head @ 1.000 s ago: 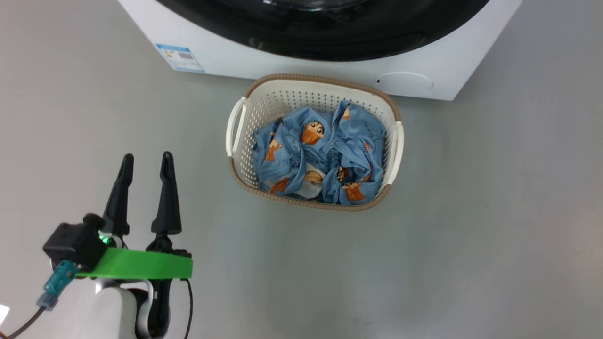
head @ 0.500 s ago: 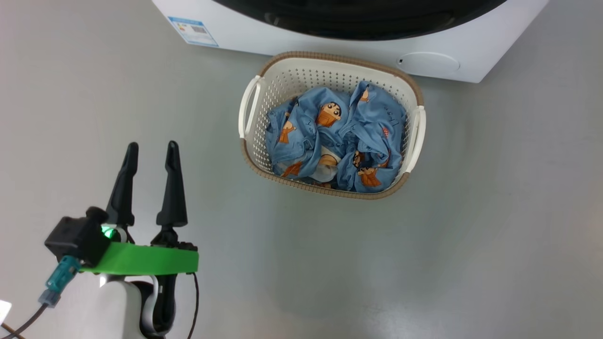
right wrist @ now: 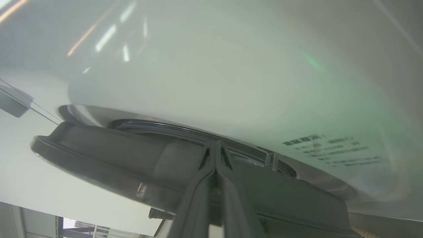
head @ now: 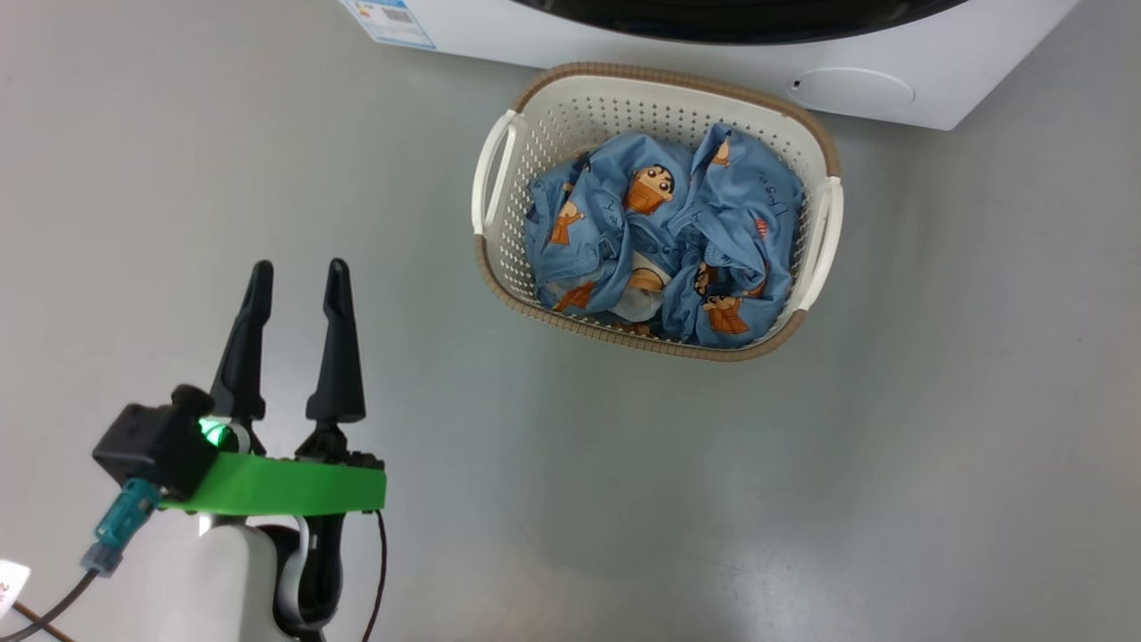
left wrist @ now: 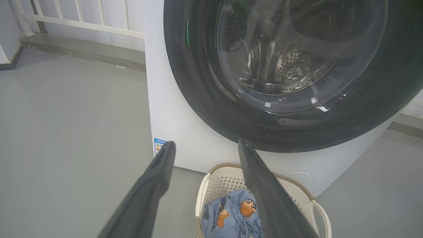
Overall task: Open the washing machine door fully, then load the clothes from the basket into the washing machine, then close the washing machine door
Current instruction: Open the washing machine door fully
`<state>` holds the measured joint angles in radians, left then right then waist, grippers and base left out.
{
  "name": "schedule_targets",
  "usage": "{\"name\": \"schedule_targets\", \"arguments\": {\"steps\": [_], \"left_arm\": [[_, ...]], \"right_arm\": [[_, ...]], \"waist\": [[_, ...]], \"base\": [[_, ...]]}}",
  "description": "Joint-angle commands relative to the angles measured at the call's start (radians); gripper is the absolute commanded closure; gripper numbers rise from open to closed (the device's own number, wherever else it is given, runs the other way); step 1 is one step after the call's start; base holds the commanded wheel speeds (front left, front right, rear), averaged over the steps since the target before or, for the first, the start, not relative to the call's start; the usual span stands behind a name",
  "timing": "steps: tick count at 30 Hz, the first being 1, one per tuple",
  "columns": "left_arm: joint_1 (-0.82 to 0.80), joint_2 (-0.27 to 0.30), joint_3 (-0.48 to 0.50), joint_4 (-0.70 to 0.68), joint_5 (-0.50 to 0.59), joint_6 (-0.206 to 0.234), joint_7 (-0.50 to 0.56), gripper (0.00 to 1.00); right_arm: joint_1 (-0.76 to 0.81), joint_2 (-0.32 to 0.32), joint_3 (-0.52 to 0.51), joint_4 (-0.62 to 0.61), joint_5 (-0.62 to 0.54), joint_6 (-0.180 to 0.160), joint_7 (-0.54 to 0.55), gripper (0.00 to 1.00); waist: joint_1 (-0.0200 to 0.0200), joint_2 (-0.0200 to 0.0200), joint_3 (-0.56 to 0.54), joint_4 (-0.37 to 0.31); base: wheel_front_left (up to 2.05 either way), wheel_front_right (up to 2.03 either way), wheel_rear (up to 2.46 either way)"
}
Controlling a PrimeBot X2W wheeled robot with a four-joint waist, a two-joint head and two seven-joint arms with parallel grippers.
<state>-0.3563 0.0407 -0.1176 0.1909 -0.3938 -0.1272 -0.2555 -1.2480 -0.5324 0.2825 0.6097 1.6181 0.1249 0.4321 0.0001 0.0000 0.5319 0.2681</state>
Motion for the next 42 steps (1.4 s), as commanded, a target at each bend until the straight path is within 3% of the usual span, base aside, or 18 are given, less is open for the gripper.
{"name": "schedule_targets", "arguments": {"steps": [1,16,42], "left_arm": [[-0.015,0.018,0.028,-0.033,-0.004,-0.003,-0.006,0.0],[-0.023,0.011,0.026,-0.02,-0.01,-0.003,-0.006,0.0],[0.08,0.033,0.042,0.046,0.014,-0.003,-0.006,0.0]], "right_arm": [[-0.023,-0.001,0.001,-0.017,-0.016,0.006,0.013,1.0],[-0.049,0.034,0.035,0.019,-0.029,0.006,0.06,1.0],[0.347,0.13,0.082,-0.123,0.022,0.006,0.134,1.0]], "waist": [[0.0,0.0,0.009,0.009],[0.0,0.0,0.02,0.023],[0.0,0.0,-0.235,-0.036]], "base": [[0.0,0.0,0.0],[0.0,0.0,0.0],[0.0,0.0,0.0]]}}
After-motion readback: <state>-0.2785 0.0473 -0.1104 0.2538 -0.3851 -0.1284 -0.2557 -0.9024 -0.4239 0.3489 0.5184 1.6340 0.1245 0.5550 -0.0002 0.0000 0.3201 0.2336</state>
